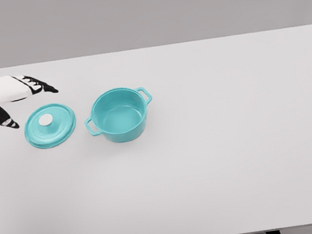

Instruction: Cover the pot with left arm

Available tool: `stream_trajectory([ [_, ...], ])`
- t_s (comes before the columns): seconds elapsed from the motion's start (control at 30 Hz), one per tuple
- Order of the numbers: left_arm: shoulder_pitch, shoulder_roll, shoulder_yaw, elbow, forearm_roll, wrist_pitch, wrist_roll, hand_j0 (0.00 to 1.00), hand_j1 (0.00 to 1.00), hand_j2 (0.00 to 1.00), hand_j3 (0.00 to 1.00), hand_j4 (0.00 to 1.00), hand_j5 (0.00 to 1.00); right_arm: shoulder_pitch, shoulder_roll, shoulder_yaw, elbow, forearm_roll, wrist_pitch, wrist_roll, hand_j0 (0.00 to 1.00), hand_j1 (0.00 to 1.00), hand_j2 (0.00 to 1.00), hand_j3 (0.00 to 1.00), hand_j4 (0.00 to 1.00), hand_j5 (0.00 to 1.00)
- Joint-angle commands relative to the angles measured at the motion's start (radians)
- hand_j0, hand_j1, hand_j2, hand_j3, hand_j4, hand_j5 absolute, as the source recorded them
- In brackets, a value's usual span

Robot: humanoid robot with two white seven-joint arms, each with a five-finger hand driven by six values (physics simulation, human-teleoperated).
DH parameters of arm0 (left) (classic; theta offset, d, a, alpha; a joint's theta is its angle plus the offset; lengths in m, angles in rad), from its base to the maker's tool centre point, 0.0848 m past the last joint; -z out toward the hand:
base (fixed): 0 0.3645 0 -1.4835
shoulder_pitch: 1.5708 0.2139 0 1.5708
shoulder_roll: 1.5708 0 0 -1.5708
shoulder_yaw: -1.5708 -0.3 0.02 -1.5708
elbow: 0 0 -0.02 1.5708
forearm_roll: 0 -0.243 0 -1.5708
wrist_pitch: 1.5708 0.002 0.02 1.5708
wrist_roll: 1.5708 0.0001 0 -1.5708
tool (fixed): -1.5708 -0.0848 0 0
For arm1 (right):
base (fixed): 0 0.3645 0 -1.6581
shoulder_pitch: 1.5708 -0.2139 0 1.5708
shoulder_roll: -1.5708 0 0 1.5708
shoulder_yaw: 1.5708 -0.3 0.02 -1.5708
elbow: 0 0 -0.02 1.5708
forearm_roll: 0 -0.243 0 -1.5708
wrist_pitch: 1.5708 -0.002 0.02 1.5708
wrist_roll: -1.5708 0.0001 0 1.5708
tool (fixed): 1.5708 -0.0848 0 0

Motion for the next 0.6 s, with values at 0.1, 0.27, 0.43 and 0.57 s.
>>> stream_trajectory([
  [0.1, -0.017, -0.055, -0.077, 0.065, 0.003, 0.018, 0.0, 1.0, 1.0, 1.0, 1.0, 1.0, 1.0, 0.0, 0.0, 0.0, 0.0, 0.0, 0.0, 0.0, 1.0, 1.0, 1.0, 1.0, 1.0, 1.0],
  [0.27, -0.02, -0.058, -0.112, 0.08, 0.0, 0.018, 0.0, 0.98, 0.98, 0.98, 0.98, 0.98, 0.98, 0.0, 0.0, 0.0, 0.0, 0.0, 0.0, 0.0, 1.0, 1.0, 1.0, 1.0, 1.0, 1.0],
  [0.43, -0.021, -0.06, -0.114, 0.08, 0.0, 0.018, 0.0, 0.85, 0.85, 0.85, 0.85, 0.85, 0.85, 0.0, 0.0, 0.0, 0.0, 0.0, 0.0, 0.0, 1.0, 1.0, 1.0, 1.0, 1.0, 1.0],
  [0.57, -0.023, -0.081, -0.118, 0.109, -0.001, 0.018, 0.0, 0.84, 0.84, 0.84, 0.84, 0.84, 0.84, 0.0, 0.0, 0.0, 0.0, 0.0, 0.0, 0.0, 1.0, 1.0, 1.0, 1.0, 1.0, 1.0],
])
